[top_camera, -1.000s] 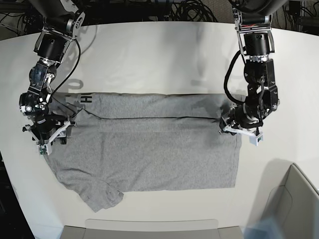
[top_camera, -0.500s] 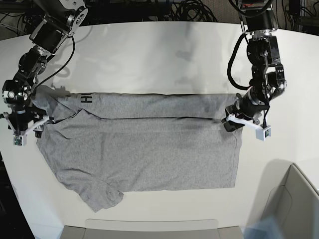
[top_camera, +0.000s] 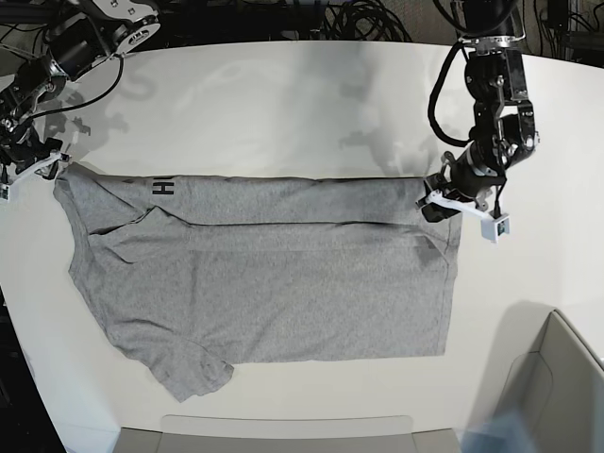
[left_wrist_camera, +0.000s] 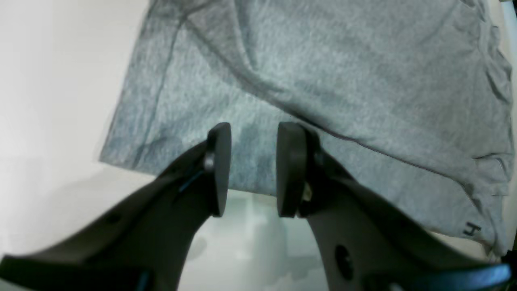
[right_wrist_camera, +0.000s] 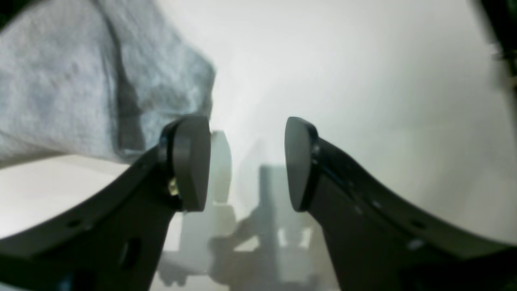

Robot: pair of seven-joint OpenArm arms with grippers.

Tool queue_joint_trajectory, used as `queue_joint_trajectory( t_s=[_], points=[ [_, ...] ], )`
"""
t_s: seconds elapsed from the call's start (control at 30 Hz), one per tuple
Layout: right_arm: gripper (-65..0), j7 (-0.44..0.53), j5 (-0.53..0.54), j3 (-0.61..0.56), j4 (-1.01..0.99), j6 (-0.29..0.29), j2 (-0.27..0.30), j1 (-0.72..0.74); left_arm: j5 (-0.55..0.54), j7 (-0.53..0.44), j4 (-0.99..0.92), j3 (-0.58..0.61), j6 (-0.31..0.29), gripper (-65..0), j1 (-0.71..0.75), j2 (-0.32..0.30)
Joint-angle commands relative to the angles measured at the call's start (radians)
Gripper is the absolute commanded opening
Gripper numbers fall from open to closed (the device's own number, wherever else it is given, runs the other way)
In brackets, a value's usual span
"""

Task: Fold the T-shirt properly
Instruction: 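Lower the folded edge and open both grippers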

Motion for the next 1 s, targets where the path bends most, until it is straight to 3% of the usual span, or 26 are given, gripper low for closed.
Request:
queue_joint_trajectory(
  t_s=[0.0,0.17,0.37,0.53,0.7,0.97],
  points=[
    [-35.2,0.016,0.018,0.002,-0.019,0.014,0.04,0.02,-0.009,-0.012,0.02,-0.001,-0.004,-45.3,-0.01,-0.005],
    [-35.2,0.016,0.101,-0.004,-0.137,0.014,0.078,0.038,-0.009,-0.012,0.02,-0.002,-0.004,-45.3,-0.004,-0.005],
    [-35.2,0.014,0.11,-0.041,-0.18,0.014,0.078,0.061,-0.011,-0.012,0.02,-0.002,-0.004,-45.3,-0.006,-0.003],
    [-35.2,0.004,0.115,-0.086,-0.173,0.014,0.069,0.069,-0.014,-0.012,0.02,0.003,-0.002,-45.3,-0.006,-0.001],
    [-35.2,-0.062,0.116,-0.081,-0.122,0.014,0.064,0.062,-0.015,-0.012,0.02,0.006,0.039,-45.3,-0.004,-0.001],
    [-35.2,-0.142,0.116,-0.081,0.018,0.014,0.033,0.069,-0.015,-0.012,0.058,0.029,0.046,-45.3,-0.006,0.0]
  ],
)
